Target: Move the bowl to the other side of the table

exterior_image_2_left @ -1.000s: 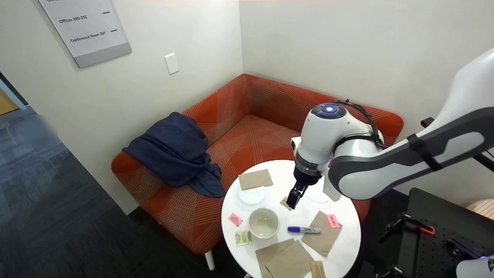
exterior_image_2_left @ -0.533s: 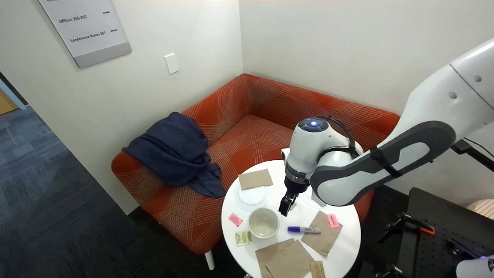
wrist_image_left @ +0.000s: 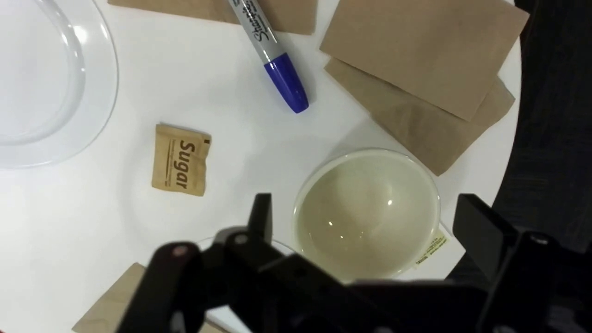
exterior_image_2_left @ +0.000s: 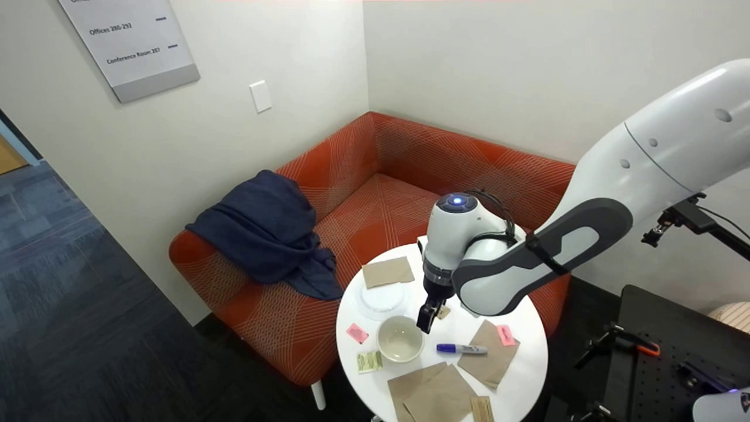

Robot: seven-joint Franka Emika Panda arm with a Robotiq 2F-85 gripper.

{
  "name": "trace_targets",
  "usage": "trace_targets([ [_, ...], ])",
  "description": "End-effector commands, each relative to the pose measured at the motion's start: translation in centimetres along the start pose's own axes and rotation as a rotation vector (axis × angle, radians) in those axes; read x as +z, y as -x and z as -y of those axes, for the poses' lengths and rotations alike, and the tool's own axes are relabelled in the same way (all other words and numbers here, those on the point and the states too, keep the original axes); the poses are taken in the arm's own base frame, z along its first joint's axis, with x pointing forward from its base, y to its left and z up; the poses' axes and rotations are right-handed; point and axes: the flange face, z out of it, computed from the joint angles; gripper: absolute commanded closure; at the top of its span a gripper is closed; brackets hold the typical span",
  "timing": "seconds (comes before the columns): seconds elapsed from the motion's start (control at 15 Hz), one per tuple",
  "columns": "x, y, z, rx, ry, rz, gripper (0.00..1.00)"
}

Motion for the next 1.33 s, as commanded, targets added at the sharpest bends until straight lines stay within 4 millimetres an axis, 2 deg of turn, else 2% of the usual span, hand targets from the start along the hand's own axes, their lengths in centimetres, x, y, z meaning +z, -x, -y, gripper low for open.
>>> trace_targets([
  [0.0,2.1,-1.2,-0.7,-0.030,-0.012,0.004,0.00],
  [0.2,3.9,-1.8,-1.3,-0.028,-0.001,0.029,0.00],
  [0.27,3.1,-0.8,-0.7,-0.016,-0.004,0.032,0.00],
  [0.4,3.7,-0.7,-0.8,-0.014,-0.004,0.041,0.00],
  [0.73,3.7,-0.7,-0.6,-0.017,-0.004,0.041,0.00],
  [1.27,5.7,-3.0,-1.5,-0.003,-0.046,0.034,0.00],
])
